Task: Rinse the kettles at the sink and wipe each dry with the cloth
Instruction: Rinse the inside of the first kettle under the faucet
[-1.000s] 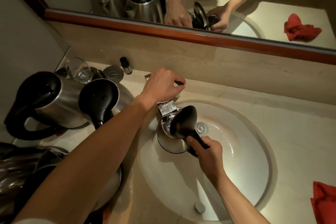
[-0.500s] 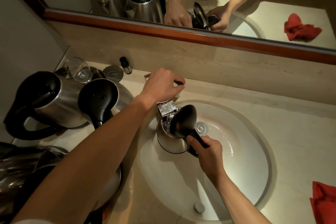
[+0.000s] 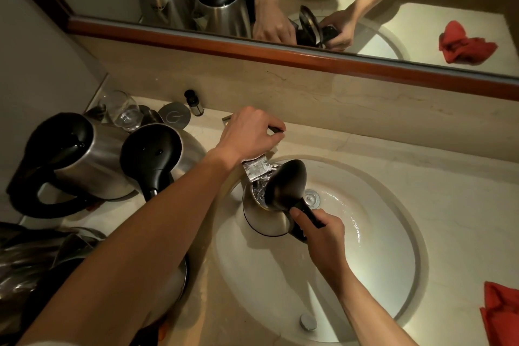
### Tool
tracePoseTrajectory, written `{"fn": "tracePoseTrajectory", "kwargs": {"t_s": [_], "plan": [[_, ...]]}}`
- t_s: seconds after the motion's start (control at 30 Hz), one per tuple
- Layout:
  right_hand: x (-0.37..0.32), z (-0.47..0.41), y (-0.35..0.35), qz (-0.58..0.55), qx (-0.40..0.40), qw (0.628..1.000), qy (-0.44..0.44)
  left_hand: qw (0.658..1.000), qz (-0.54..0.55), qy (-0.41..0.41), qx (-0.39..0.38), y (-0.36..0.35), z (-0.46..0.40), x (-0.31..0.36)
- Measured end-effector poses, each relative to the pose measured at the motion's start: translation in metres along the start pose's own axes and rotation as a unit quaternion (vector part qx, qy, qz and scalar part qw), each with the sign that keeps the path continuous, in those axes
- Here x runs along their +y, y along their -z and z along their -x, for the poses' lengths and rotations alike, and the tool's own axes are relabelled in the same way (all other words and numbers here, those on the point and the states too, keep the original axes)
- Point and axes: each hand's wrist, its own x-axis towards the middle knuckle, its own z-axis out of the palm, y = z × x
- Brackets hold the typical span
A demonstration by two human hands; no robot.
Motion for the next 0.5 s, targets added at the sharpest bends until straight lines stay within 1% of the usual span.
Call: {"fn": "tracePoseTrajectory", "kwargs": {"t_s": [0.5], "plan": [[-0.0047,-0.0022,0.0047,-0.006,0.017,1.000,0.002,1.000,0.002,-0.003,0.005,-0.0024,-0.0008,-0.0024]]}}
